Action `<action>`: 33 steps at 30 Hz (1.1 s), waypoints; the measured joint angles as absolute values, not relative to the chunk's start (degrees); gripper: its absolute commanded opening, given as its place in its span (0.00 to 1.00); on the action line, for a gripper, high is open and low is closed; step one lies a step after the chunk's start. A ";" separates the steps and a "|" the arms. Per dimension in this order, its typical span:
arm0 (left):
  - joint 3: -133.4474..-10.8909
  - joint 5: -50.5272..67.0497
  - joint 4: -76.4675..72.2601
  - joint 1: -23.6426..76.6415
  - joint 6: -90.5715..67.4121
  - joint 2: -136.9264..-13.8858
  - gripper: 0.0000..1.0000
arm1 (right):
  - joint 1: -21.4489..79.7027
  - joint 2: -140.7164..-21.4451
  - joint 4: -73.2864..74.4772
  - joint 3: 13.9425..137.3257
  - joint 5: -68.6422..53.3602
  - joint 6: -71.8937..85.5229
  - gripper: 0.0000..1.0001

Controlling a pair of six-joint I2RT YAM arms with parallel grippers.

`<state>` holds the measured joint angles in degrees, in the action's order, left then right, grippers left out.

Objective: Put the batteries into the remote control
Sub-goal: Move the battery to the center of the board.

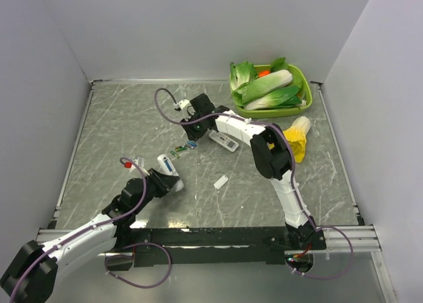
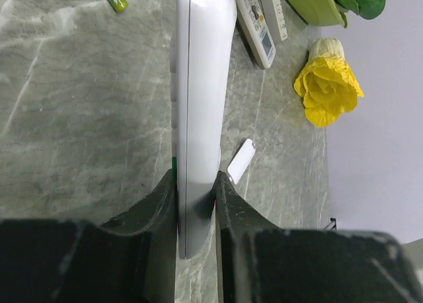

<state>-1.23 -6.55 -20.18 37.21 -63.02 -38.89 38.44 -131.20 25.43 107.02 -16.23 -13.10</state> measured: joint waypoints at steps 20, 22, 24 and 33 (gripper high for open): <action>-1.23 -5.67 -20.29 37.19 -63.02 -38.83 0.01 | 39.62 -133.14 28.10 108.01 -15.70 -14.74 0.29; -1.23 -5.56 -20.29 37.19 -63.02 -38.83 0.01 | 39.62 -133.67 28.18 108.01 -15.46 -14.87 0.29; -1.23 -5.39 -20.29 37.17 -63.05 -38.83 0.01 | 39.62 -134.04 28.14 108.01 -15.40 -14.92 0.28; -1.23 -5.17 -20.32 37.15 -63.07 -38.83 0.01 | 39.59 -133.73 26.68 107.09 -13.98 -14.81 0.04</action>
